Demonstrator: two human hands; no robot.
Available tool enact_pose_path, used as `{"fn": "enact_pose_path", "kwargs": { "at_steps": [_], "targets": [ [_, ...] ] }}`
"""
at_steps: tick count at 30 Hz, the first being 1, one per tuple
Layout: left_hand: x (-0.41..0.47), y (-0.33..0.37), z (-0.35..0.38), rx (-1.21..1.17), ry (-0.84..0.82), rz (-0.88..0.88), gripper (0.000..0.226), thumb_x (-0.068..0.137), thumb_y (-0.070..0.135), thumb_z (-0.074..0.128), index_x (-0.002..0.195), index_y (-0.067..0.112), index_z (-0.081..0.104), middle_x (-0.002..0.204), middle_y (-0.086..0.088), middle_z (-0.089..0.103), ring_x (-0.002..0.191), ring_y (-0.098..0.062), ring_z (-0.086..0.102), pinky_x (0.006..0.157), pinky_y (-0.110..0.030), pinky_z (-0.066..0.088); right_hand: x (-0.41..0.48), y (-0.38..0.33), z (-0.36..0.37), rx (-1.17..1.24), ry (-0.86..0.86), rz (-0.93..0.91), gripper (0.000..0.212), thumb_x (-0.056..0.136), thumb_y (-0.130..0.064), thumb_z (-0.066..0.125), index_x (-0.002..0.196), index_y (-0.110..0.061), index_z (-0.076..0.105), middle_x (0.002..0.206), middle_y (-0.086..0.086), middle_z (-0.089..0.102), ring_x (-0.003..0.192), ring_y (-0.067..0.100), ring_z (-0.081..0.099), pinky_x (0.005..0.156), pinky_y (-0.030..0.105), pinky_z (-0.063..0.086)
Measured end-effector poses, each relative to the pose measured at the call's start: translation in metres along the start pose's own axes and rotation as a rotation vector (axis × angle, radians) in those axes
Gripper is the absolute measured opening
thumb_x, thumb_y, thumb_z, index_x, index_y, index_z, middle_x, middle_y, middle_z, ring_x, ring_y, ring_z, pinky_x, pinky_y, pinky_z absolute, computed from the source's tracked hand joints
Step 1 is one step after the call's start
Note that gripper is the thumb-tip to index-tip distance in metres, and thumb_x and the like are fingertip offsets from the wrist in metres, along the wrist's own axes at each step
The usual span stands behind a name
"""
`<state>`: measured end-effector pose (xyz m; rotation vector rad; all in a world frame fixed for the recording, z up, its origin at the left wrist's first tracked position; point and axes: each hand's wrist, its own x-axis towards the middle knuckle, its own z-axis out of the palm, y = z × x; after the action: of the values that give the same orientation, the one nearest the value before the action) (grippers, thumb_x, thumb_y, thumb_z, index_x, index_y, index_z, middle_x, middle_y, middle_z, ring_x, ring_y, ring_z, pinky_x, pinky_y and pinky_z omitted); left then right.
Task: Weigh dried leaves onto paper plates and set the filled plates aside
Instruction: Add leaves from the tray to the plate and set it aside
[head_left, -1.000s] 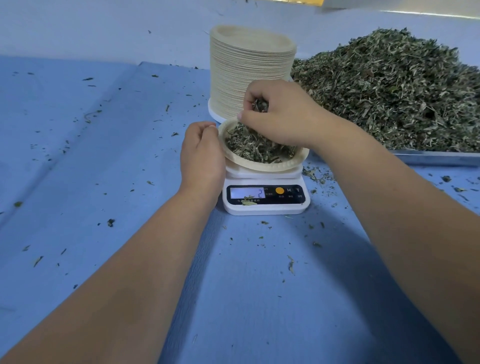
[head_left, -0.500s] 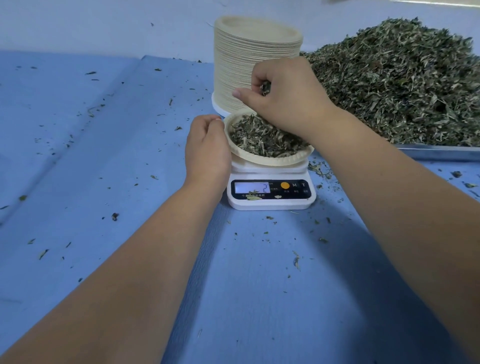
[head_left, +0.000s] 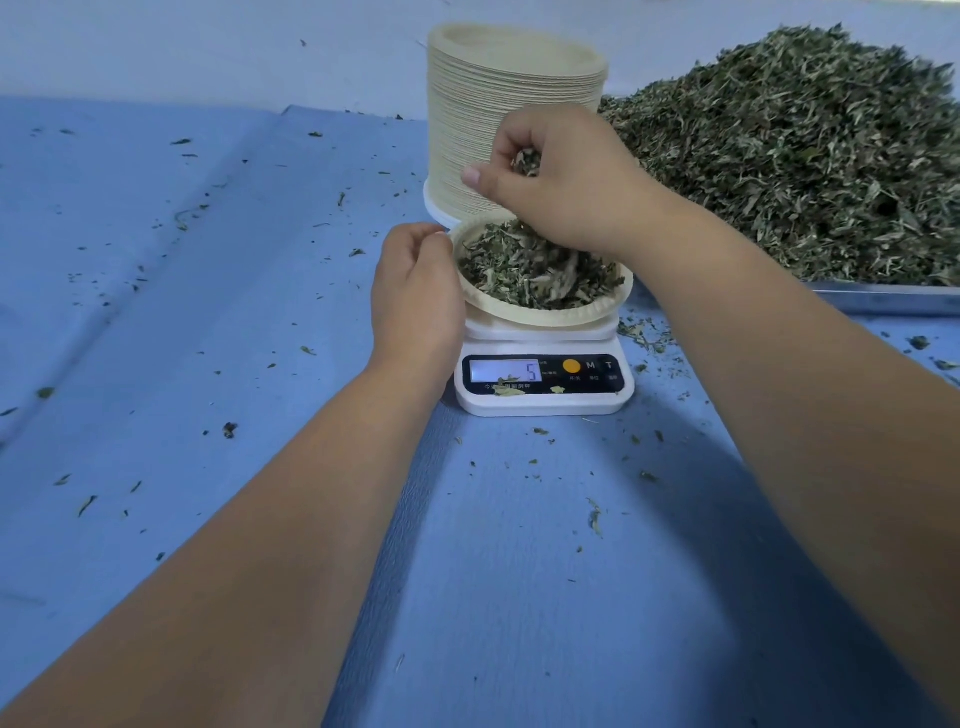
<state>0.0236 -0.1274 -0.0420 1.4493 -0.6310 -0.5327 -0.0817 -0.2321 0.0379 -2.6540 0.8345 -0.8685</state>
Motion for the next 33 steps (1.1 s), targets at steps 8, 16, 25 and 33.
{"fn": "enact_pose_path", "kwargs": {
  "at_steps": [8,16,25,33],
  "targets": [
    [-0.001,0.001,0.000,0.013,-0.004,-0.002,0.017,0.097,0.027,0.048,0.102,0.029,0.064,0.096,0.018,0.063,0.090,0.004,0.059,0.075,-0.024,0.043,0.003,0.003,0.003,-0.065,0.199,-0.040,0.035,0.100,-0.043,0.055,0.089,-0.010,0.062,0.070,-0.011,0.051,0.069,0.008,0.044,0.064,0.025,0.037],
    [-0.002,0.000,0.001,0.007,-0.022,-0.009,0.016,0.097,0.027,0.047,0.095,0.033,0.062,0.091,0.019,0.061,0.071,0.016,0.056,0.071,-0.023,0.041,-0.023,0.030,-0.010,-0.063,0.406,0.056,0.035,0.103,-0.044,0.049,0.077,-0.021,0.054,0.060,-0.014,0.043,0.053,0.007,0.037,0.052,0.017,0.028],
    [-0.004,0.001,0.000,0.013,-0.032,0.012,0.017,0.098,0.026,0.047,0.101,0.030,0.063,0.094,0.020,0.061,0.072,0.021,0.054,0.071,-0.021,0.041,-0.058,0.106,-0.039,-0.272,0.330,0.448,0.029,0.094,-0.048,0.060,0.084,-0.021,0.061,0.073,-0.002,0.060,0.067,0.020,0.056,0.060,0.029,0.040],
    [-0.003,0.002,-0.001,0.023,-0.032,-0.004,0.013,0.098,0.027,0.050,0.100,0.031,0.062,0.097,0.019,0.062,0.075,0.016,0.057,0.072,-0.022,0.042,-0.079,0.085,-0.036,-0.213,0.131,0.334,0.024,0.100,-0.036,0.054,0.115,-0.022,0.067,0.084,-0.007,0.066,0.056,0.006,0.053,0.058,0.022,0.041]
  ]
}}
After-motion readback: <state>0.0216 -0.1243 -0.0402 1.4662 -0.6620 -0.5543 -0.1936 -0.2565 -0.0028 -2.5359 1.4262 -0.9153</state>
